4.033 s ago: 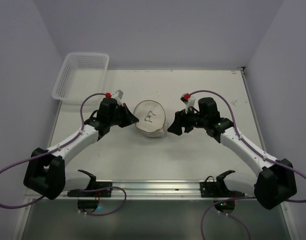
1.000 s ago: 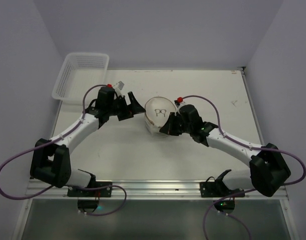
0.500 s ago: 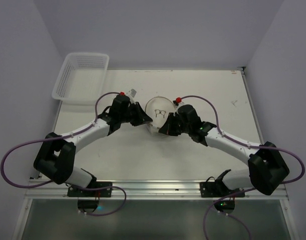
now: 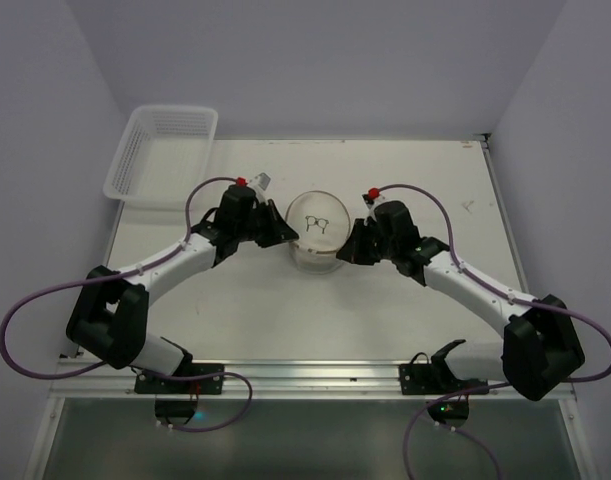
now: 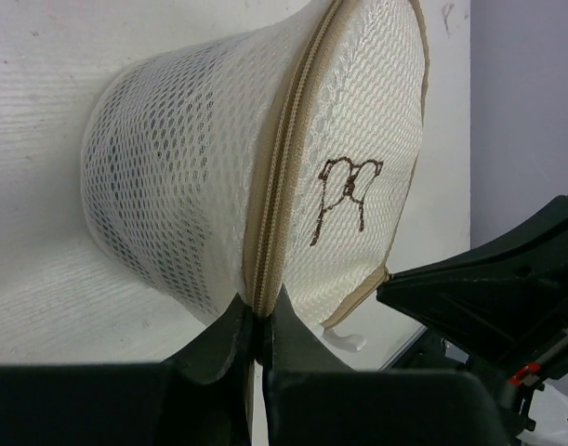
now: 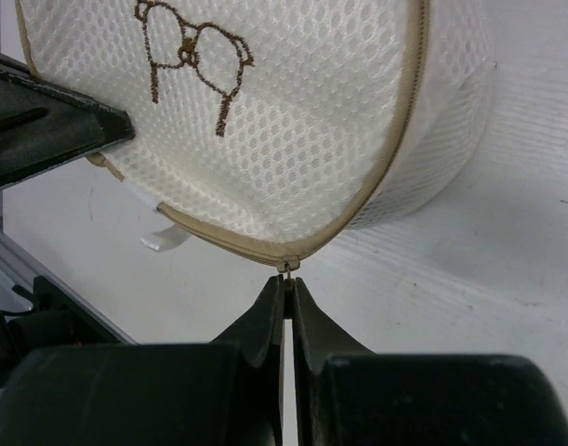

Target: Unzip the laundry bag and remove the bra

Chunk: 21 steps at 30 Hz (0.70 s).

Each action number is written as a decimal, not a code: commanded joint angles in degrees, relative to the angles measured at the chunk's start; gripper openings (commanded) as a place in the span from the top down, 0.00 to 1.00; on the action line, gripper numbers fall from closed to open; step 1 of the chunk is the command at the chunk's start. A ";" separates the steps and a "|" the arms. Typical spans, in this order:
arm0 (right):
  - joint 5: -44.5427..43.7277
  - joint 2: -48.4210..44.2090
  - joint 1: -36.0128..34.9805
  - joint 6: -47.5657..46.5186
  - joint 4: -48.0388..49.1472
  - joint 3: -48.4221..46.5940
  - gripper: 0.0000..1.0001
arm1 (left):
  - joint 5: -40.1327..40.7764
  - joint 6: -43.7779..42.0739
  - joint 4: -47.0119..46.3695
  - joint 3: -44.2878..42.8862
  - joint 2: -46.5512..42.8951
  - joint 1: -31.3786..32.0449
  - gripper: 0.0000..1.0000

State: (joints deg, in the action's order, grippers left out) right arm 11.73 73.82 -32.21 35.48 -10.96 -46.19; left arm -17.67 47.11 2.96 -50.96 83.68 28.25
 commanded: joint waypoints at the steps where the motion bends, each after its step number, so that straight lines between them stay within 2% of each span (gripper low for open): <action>1: 2.59 -2.45 3.20 -4.01 -2.66 1.02 1.00 | -0.16 -6.33 2.14 -2.21 -1.59 -2.58 1.00; 4: 2.43 -2.54 3.90 -6.12 -3.01 0.84 1.00 | -3.93 -8.70 2.05 -3.00 -0.98 -4.16 1.00; 7: 3.47 -2.46 4.08 -6.74 -3.28 0.49 1.00 | -7.89 -14.57 4.40 -6.51 1.74 -6.27 1.00; 10: 5.66 -2.54 3.82 -6.23 -1.18 0.40 1.00 | -9.13 -19.23 8.53 -14.15 6.66 -8.12 1.00; 14: 10.42 -1.05 2.15 -3.93 1.91 -0.21 1.00 | -9.57 -18.21 8.65 -23.12 12.99 -8.65 1.00; 15: 10.42 -0.44 0.67 -3.58 2.08 -1.52 1.00 | -10.01 -16.72 7.51 -23.92 14.74 -8.56 0.94; 18: 9.64 2.20 -2.15 -1.30 4.01 -3.72 1.00 | -11.07 -10.21 4.25 -24.10 15.64 -8.65 0.64; 19: 9.20 2.73 -2.68 0.62 5.67 -3.99 1.00 | -10.20 -7.41 3.46 -22.53 15.20 -8.56 0.43; 21: 7.88 4.22 -3.82 2.65 7.52 -4.25 1.00 | -8.35 -4.50 3.19 -19.72 11.80 -8.39 0.26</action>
State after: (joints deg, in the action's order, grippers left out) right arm 19.11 76.25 -34.24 34.15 -5.89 -48.25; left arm -28.53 36.88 9.76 -72.16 99.39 20.78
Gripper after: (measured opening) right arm 0.022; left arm 0.669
